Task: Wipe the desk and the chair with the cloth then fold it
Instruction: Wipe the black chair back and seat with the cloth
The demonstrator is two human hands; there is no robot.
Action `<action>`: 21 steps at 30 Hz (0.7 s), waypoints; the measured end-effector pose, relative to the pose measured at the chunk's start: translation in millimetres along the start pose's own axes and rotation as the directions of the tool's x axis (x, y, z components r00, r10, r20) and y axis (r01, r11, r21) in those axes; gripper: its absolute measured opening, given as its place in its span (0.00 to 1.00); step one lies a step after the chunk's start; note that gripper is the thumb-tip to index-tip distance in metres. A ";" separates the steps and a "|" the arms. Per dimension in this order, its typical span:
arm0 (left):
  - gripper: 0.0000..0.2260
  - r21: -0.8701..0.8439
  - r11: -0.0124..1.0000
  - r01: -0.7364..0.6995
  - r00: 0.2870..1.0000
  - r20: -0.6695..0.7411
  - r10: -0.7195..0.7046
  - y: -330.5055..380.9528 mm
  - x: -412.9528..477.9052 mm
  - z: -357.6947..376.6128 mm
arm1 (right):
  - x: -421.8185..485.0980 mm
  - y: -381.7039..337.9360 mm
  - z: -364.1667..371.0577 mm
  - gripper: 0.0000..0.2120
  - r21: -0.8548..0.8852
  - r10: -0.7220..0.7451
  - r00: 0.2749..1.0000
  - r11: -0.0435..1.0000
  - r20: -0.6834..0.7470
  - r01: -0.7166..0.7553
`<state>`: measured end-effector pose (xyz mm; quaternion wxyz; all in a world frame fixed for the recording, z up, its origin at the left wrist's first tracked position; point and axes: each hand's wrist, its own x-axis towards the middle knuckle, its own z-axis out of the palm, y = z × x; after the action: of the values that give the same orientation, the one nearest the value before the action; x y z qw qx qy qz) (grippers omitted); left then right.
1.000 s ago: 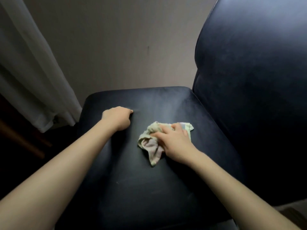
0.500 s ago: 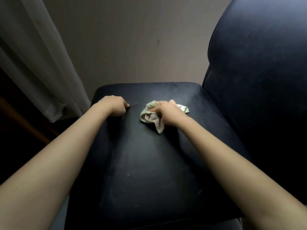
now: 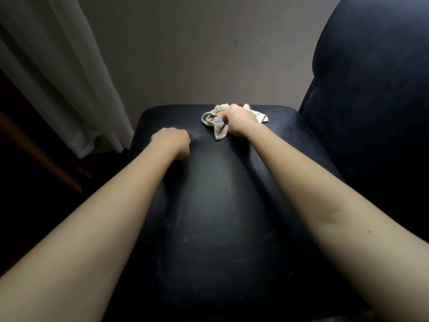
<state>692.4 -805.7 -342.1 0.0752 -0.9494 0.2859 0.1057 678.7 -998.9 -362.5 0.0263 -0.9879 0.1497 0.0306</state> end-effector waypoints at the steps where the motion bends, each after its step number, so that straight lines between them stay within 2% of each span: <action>1: 0.15 -0.002 1.000 0.004 1.000 0.009 -0.004 -0.8 0.1 -1.1 | -13.8 -3.3 1.9 0.15 0.006 -0.009 1.000 1.000 -0.002 0.009; 8: 0.13 -0.040 0.998 0.037 0.999 0.005 -0.037 6.4 -5.9 -5.0 | -150.2 -21.7 15.1 0.19 0.049 -0.119 0.992 0.992 -0.037 0.120; 10: 0.11 -0.074 0.995 0.062 0.997 0.047 -0.059 10.6 -8.4 -16.3 | -186.4 -18.6 15.9 0.22 0.090 -0.114 0.993 0.989 -0.012 0.115; 12: 0.09 -0.089 0.994 0.067 0.994 0.092 -0.059 19.3 -11.3 -28.4 | -215.3 -10.7 13.1 0.20 0.105 -0.090 0.995 0.991 0.031 0.087; 15: 0.08 -0.092 0.996 0.018 0.998 0.062 -0.013 43.0 -15.4 -38.2 | -257.5 9.6 11.2 0.26 0.092 -0.057 0.997 0.994 0.044 0.053; 18: 0.13 -0.116 0.991 -0.070 0.996 0.044 0.075 71.1 -14.0 -34.3 | -289.3 41.9 18.2 0.34 0.159 0.077 0.997 0.984 0.012 -0.078; 21: 0.20 -0.070 0.989 -0.131 0.983 0.118 0.139 94.4 -9.5 -22.8 | -294.7 80.6 25.4 0.31 0.253 0.258 0.963 0.940 -0.083 -0.230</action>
<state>635.4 -883.3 -325.5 0.0559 -0.9214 0.3412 0.1775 372.5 -987.5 -371.1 0.1332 -0.9512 0.2751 -0.0417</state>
